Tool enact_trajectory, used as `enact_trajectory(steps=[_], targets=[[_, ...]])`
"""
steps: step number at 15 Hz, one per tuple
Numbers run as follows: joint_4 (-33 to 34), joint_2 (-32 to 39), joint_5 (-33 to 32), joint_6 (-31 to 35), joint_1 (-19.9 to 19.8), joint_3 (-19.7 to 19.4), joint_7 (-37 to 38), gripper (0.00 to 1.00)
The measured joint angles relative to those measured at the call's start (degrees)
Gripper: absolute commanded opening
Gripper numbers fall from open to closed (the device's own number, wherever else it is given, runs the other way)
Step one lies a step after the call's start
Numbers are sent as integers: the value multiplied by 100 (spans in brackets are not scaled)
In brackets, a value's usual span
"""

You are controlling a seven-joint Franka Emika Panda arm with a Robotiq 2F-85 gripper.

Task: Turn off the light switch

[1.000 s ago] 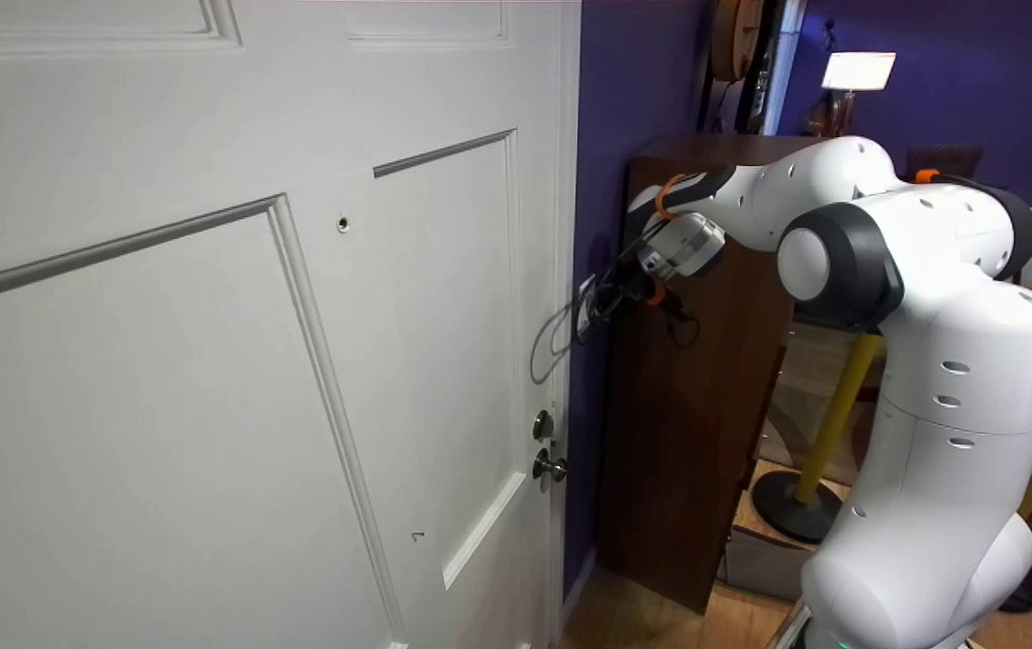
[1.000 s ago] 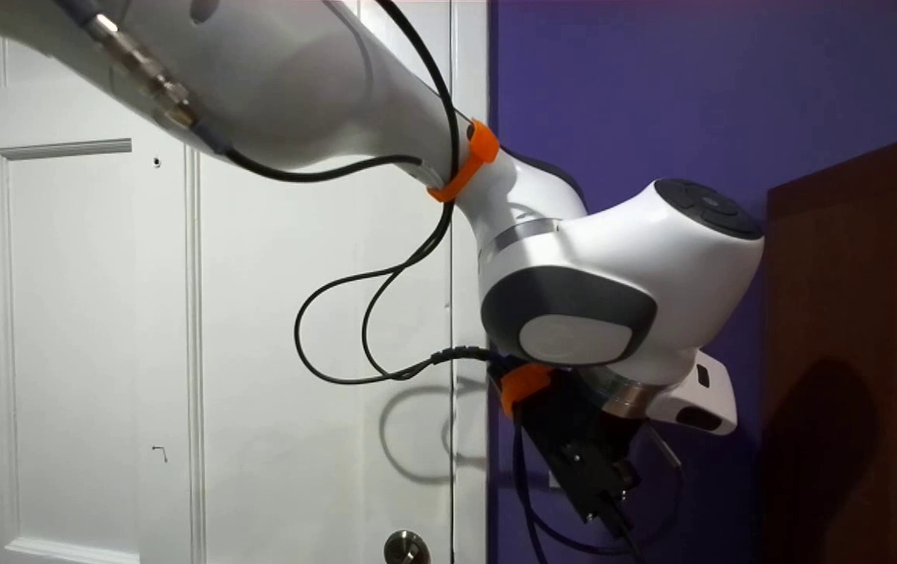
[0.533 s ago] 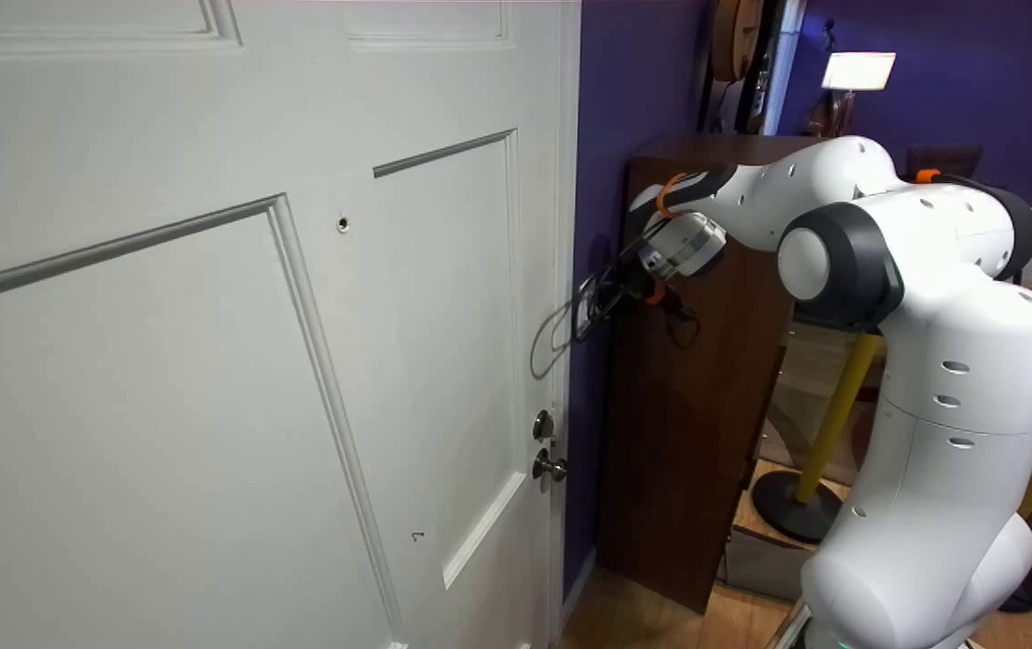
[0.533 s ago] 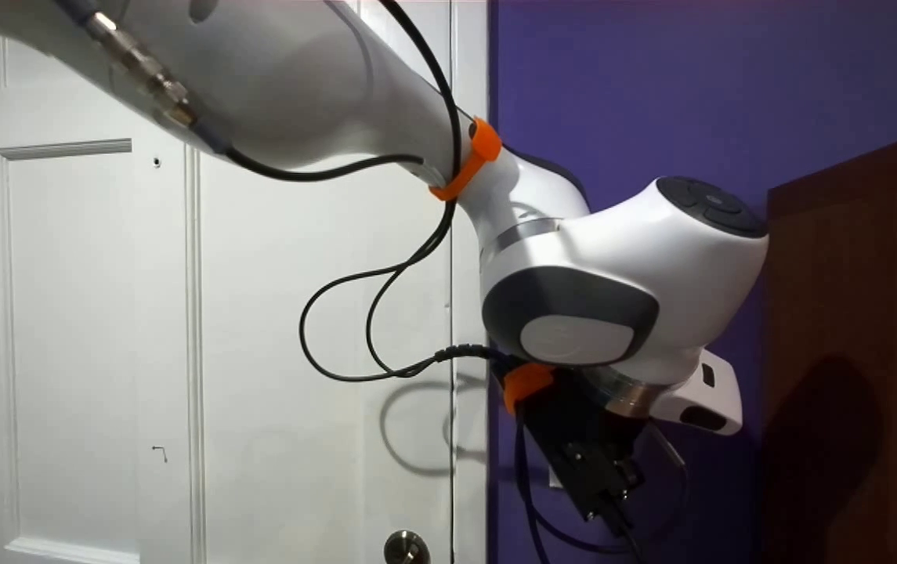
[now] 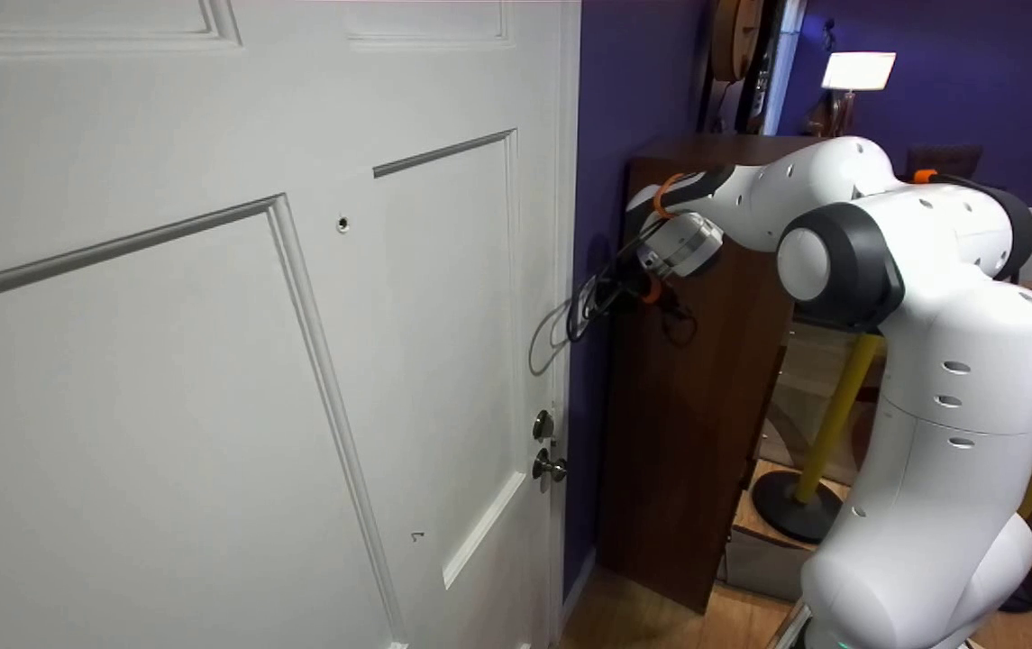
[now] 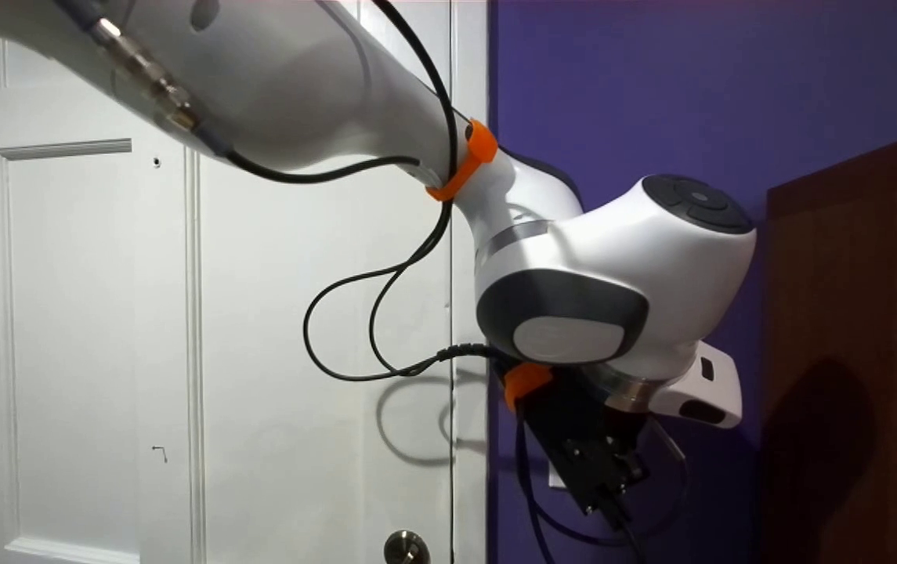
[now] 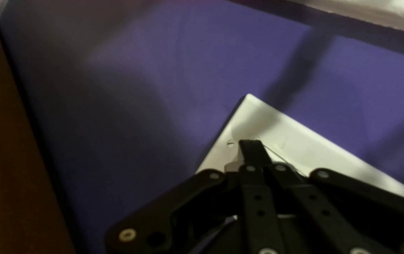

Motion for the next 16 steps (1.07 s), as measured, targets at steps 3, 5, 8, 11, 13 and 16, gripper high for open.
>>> enact_trajectory(steps=[3, 5, 8, 11, 13, 16], targets=[[-23, 1, 52, -1, -1, 1, -1, 0], [-34, 6, 111, -4, -4, 1, 0, 0], [-56, 8, 234, -14, -17, 0, -10, 0], [-73, 9, 330, -37, -32, 0, -35, 0], [-74, 9, 334, -79, -36, -1, -35, 0], [-75, -4, 333, -268, -31, 28, -35, 0]])
